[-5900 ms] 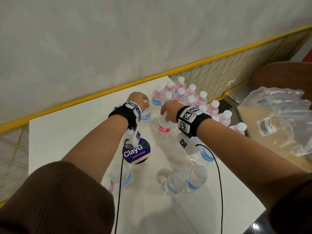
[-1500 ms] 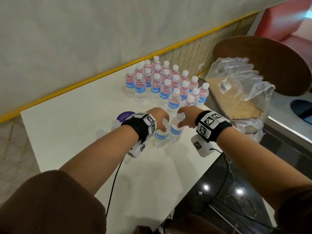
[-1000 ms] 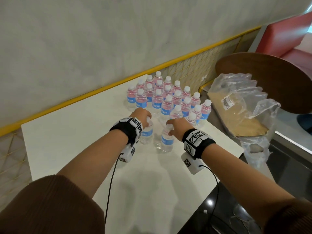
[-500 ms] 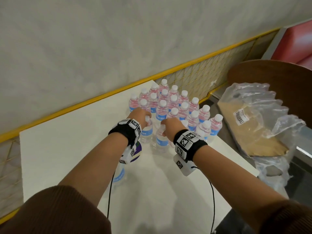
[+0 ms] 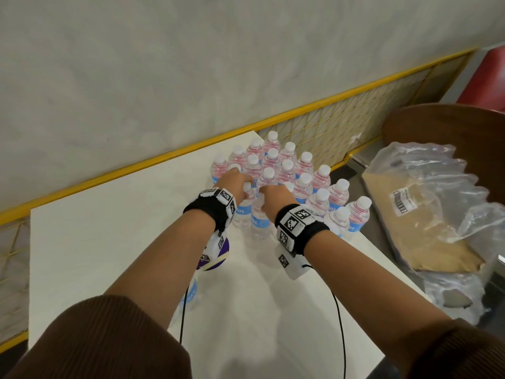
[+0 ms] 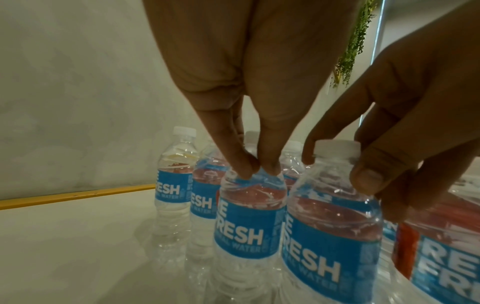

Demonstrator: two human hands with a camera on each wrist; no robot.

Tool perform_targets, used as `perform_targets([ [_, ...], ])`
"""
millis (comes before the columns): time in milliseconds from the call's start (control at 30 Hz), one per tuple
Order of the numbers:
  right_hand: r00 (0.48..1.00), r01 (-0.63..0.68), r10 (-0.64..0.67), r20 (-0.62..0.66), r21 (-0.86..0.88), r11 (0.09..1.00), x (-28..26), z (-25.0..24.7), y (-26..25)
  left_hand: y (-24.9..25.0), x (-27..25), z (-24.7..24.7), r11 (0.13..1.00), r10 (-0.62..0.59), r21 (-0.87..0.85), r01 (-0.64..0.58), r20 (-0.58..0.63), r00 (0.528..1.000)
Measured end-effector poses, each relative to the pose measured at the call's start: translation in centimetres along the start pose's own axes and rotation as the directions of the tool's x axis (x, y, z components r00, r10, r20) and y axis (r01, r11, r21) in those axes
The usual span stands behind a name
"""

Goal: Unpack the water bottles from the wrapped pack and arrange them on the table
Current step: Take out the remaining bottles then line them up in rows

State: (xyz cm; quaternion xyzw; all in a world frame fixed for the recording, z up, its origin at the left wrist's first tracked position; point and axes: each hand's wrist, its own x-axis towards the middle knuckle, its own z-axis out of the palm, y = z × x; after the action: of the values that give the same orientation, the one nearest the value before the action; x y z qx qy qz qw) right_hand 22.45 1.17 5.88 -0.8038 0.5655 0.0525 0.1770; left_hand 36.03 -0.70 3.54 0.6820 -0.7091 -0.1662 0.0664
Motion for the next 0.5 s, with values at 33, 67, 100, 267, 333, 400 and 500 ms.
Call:
perform_targets([
  [33,1.0,-0.005,0.005,0.002,0.015,1.0,0.0,0.1,0.1,-0.1,0.1,0.1,1.0,-0.004,-0.002,0.004,0.003,1.0],
  [67,1.0,-0.007,0.007,0.002,0.033,0.999,-0.1,0.1,0.2,-0.1,0.0,0.1,1.0,-0.013,-0.001,0.013,0.01,1.0],
  [100,1.0,-0.006,0.006,0.002,0.058,0.998,-0.2,0.1,0.4,-0.3,0.0,0.2,1.0,-0.019,0.002,0.019,0.021,1.0],
  [267,0.999,0.032,-0.03,-0.012,0.147,0.989,-1.1,0.0,1.0,-1.6,-0.5,0.7,0.997,-0.049,-0.058,0.053,0.057,0.997],
  [333,1.0,0.031,-0.03,-0.008,0.149,0.988,-1.1,0.0,0.8,-1.7,-0.5,1.0,0.994,-0.067,-0.086,0.072,0.055,0.996],
  [400,0.999,0.034,-0.036,0.013,0.123,0.992,-0.9,0.0,0.5,-1.5,-0.5,1.3,0.99,-0.073,-0.117,0.079,0.055,0.996],
  [500,0.998,0.048,-0.051,0.042,0.068,0.997,-0.9,-0.1,0.5,-1.0,-0.1,1.5,0.987,-0.069,-0.14,0.075,0.051,0.996],
])
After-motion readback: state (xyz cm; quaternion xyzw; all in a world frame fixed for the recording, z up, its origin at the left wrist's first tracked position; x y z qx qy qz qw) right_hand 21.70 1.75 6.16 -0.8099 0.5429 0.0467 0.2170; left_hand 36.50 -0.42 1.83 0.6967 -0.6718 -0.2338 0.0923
